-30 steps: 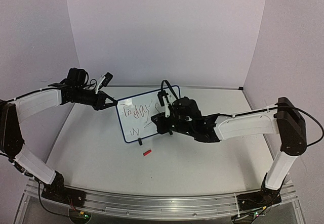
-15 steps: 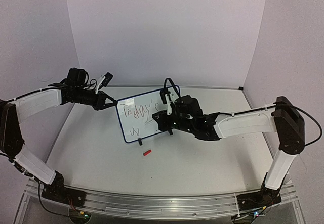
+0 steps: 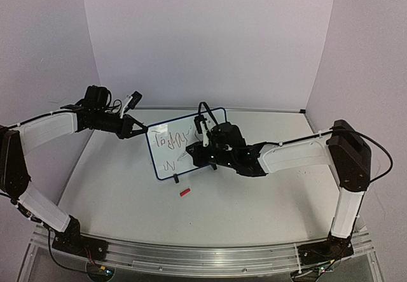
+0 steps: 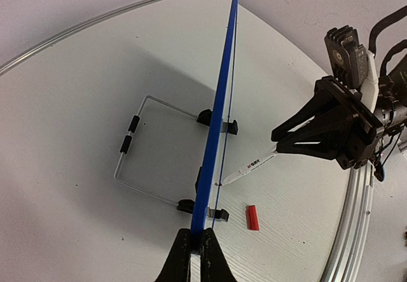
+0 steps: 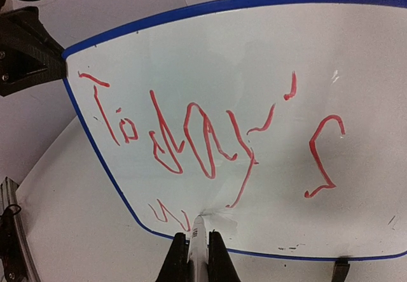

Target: Write a sentence on the whiteboard

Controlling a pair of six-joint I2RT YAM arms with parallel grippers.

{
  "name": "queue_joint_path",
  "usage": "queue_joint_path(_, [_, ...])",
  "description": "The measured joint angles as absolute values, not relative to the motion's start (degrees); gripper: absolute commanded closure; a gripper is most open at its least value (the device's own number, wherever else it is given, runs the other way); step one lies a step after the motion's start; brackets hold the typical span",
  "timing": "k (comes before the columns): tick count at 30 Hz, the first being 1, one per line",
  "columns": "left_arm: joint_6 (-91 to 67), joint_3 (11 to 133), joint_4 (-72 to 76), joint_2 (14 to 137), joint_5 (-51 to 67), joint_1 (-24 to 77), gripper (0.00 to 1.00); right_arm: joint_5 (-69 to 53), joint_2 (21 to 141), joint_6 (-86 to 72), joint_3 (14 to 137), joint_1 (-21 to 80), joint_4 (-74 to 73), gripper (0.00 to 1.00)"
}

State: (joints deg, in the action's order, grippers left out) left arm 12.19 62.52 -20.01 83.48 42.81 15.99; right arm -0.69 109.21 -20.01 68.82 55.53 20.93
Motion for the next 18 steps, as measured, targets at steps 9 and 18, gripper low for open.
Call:
queue_joint_path(9, [12.2,62.5,-20.0,83.5,42.7,16.0,1.00,0.1,111.1,-19.7,71.3,55.5,20.4,1.00])
queue_joint_path(18, [12.2,62.5,-20.0,83.5,42.4,16.0,1.00,0.0,111.6,-19.6,71.8,55.6,19.1,1.00])
